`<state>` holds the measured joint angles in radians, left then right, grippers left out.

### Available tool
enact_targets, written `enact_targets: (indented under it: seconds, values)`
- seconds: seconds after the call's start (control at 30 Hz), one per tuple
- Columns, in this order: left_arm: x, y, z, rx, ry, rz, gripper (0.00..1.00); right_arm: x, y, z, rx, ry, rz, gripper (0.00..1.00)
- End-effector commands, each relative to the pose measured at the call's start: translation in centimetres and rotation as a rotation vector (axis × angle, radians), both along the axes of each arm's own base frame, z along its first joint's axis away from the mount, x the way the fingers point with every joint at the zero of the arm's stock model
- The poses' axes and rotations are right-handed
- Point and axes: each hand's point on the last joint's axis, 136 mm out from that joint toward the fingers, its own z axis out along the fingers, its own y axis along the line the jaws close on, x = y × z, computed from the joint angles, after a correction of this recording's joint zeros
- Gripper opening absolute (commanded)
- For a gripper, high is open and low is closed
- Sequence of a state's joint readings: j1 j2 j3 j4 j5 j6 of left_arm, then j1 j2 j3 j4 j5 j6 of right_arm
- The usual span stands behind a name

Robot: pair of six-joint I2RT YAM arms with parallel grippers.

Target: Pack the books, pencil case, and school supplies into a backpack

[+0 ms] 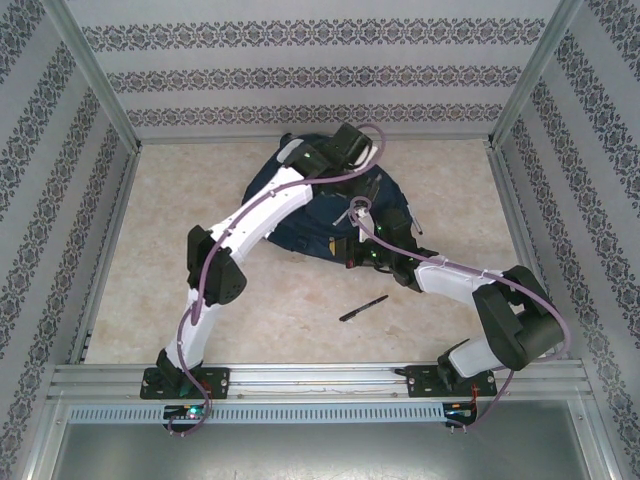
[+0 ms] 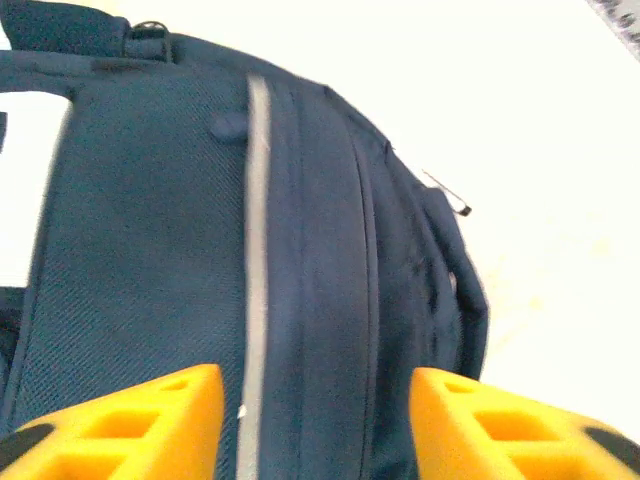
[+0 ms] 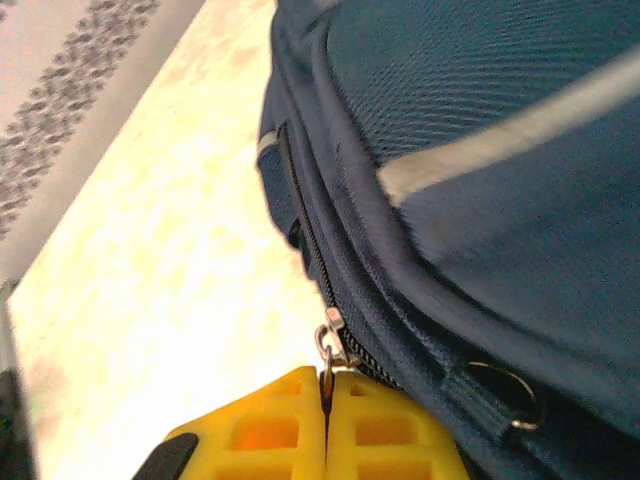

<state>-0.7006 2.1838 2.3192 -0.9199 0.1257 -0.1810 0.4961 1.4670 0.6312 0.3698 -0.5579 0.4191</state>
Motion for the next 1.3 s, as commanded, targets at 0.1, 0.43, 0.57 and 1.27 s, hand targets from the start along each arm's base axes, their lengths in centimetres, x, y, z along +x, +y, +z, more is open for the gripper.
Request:
enact_targets:
  seconds: [0.1,0.43,0.57,1.27]
  values:
    - [-2.5,4.5,5.5,-0.077,-0.196,-0.265,0.57,-1.5,1.4,4.0,0.16,-0.014,0.227,0.0]
    - [-11.4,9.6,-0.1,-0.258,-0.639,-0.81,0.73,-2.4,0.5,2.7,0.16,0.18,0.247,0.0]
    - [-11.7,8.9,-3.3,-0.191,-0.528,-0.911,0.75,-2.7,0.6,2.5,0.161,0.201,0.269,0.0]
    - [-6.1,6.9,-12.0,0.334,-0.684,-0.888,0.32,-3.1,1.0,3.3,0.163,0.322,0.255,0.0]
